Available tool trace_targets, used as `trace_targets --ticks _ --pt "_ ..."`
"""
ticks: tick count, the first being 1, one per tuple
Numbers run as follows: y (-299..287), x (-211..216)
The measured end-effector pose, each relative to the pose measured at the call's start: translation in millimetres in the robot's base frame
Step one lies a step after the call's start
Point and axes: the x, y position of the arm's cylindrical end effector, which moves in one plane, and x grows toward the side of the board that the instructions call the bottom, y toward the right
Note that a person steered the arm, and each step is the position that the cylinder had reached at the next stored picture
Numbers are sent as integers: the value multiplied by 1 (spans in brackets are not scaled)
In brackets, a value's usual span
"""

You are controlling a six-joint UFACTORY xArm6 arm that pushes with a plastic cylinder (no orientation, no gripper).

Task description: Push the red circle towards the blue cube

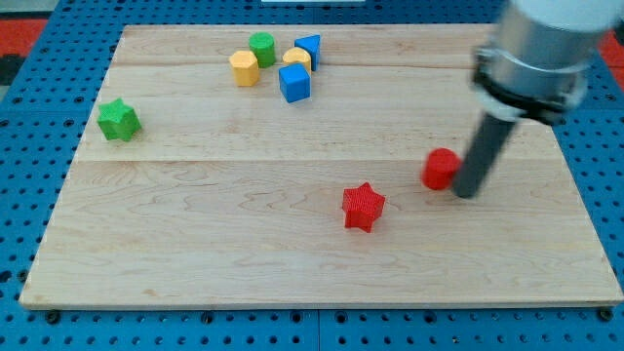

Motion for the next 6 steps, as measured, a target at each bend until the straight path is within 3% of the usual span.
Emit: trace_targets --ticks 1,2,3,5,6 --pt "-39 -70" --pt "-113 -108" --pt "-44 -95" --pt "-134 -49" --pt "-186 -66"
